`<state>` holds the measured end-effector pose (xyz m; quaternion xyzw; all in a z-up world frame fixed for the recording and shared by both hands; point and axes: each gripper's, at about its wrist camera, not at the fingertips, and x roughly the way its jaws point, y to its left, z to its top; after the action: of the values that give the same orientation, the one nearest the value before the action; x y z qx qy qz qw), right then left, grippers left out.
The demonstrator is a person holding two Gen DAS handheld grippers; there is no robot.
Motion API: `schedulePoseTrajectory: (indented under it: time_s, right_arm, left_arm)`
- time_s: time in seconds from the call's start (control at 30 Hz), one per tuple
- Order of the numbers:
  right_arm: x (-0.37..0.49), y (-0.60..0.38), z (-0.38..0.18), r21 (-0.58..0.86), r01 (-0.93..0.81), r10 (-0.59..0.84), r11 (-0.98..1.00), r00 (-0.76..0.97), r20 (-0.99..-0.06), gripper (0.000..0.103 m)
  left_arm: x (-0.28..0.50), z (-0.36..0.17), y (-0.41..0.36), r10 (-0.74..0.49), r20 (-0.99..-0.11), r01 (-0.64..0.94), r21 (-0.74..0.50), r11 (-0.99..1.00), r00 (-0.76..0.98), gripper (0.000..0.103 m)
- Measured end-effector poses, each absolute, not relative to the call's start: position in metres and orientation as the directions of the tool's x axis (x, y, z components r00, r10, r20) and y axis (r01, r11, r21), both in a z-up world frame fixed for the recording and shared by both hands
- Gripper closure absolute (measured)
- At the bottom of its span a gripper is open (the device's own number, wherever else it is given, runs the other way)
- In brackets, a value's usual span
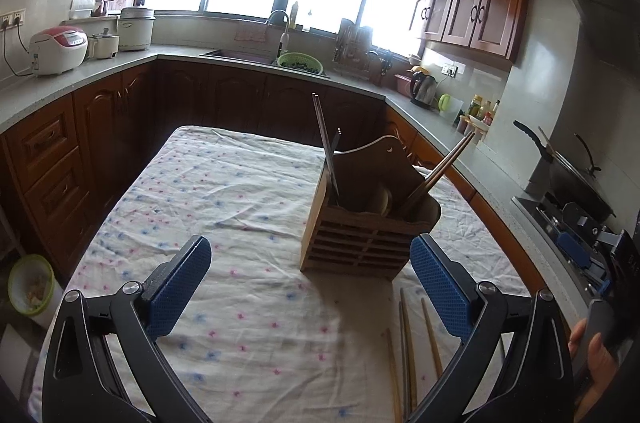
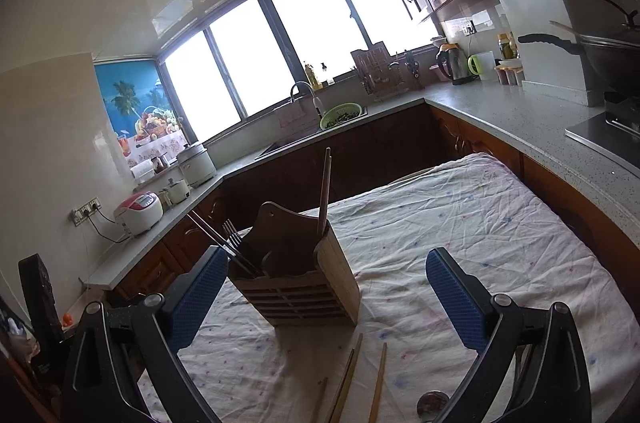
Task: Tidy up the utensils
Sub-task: 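Move both open grippers back toward the remaining wooden chopsticks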
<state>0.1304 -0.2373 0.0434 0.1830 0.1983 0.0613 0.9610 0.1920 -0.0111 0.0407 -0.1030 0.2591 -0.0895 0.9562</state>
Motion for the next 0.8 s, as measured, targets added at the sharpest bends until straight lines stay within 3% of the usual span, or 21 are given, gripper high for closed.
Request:
schedulePoseTrajectory:
  time_s: [0.8]
  right_arm:
    - [0.077,-0.249,0.017,0.374,0.008,0.165,0.928,0.889,-0.427,0.002]
  left_arm:
    - [0.16,0.003,-0.024,-0.251,-0.577,0.138,-0.233,0.963,0.777,0.001]
